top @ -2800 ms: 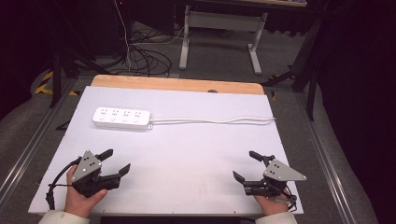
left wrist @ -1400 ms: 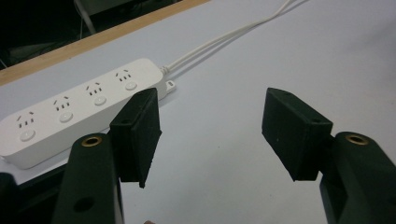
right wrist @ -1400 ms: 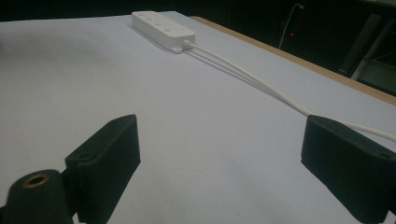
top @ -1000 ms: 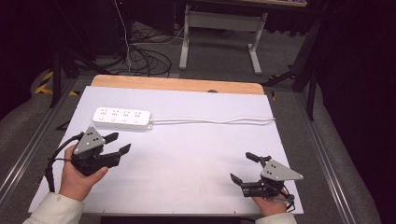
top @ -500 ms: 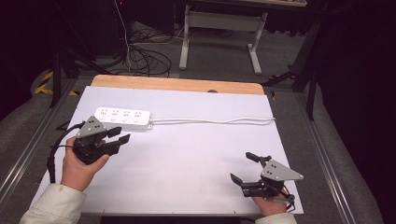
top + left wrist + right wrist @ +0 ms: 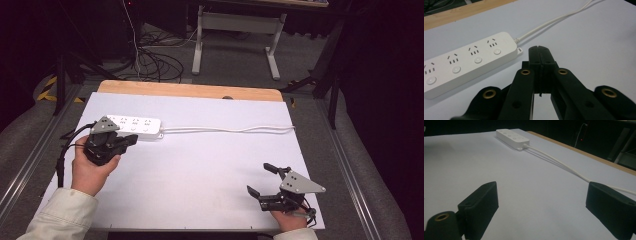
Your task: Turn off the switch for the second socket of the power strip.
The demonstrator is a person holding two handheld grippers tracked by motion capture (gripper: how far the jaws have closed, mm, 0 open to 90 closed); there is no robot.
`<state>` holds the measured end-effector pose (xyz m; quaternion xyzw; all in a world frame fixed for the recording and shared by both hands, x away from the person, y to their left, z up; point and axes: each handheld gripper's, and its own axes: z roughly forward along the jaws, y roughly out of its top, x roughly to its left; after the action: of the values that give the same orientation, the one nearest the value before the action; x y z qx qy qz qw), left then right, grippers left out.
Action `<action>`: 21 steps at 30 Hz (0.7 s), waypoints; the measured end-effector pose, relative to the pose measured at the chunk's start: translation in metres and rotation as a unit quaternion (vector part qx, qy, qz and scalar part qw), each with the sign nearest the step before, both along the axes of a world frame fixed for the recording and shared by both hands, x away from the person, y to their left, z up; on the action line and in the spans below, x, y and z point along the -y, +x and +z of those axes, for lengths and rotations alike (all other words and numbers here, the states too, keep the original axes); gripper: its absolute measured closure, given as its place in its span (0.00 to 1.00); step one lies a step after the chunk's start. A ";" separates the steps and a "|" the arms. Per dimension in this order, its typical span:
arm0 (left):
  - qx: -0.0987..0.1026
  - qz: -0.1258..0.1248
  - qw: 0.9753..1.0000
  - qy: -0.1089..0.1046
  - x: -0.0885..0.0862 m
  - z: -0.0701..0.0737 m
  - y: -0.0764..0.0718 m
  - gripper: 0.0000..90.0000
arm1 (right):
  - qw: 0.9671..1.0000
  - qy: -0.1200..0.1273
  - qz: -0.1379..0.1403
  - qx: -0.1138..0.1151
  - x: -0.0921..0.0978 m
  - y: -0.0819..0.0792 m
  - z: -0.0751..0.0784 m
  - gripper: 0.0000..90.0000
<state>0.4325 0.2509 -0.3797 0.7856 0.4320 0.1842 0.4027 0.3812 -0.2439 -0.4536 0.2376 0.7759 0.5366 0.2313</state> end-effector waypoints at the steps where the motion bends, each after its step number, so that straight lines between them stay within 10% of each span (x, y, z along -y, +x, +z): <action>1: -0.004 0.000 1.000 -0.001 0.000 0.000 0.002 1.00 | 1.000 0.000 0.000 0.000 0.000 0.000 0.000 0.13; 12: -0.012 -0.011 0.999 0.042 0.000 -0.002 0.027 1.00 | 1.000 0.001 0.002 0.003 0.000 -0.001 0.000 0.13; 21: -0.037 -0.007 0.999 0.020 -0.004 -0.007 0.054 1.00 | 1.000 0.003 0.008 0.003 0.000 -0.001 0.001 0.13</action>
<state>0.4864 0.2553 -0.3869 0.8029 0.4373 0.1605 0.3721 0.3799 -0.2442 -0.4529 0.2307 0.7752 0.5417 0.2289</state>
